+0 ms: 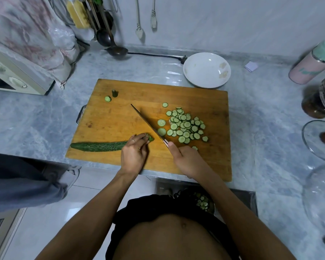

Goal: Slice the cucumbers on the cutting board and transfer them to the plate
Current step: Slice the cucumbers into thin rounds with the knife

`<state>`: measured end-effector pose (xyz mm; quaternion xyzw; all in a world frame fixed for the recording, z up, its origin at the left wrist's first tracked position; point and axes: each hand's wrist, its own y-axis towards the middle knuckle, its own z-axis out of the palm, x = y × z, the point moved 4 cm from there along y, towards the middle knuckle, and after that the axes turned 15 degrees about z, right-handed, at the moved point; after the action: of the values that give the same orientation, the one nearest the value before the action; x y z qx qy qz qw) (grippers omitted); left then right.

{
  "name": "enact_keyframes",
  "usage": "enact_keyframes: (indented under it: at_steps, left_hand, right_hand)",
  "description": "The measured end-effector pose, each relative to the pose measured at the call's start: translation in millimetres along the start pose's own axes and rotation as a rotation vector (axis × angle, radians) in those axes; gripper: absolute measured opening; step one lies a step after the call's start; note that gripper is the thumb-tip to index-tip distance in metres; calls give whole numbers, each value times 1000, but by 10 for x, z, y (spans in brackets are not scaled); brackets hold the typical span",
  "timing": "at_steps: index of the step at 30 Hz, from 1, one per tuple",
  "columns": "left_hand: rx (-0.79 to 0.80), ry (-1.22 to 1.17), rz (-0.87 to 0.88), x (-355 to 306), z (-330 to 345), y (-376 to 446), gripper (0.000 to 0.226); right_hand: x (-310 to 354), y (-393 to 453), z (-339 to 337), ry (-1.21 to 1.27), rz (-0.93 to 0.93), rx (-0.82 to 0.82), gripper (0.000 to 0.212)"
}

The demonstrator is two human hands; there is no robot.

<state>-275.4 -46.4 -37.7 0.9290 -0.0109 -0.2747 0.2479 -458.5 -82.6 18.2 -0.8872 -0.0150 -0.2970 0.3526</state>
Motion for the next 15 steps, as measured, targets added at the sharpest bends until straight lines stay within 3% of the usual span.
enact_keyframes:
  at_steps: [15]
  left_hand:
    - [-21,-42,9,-48,-27,-12,23]
  right_hand:
    - [95,-294,23,-91,-109,28,64]
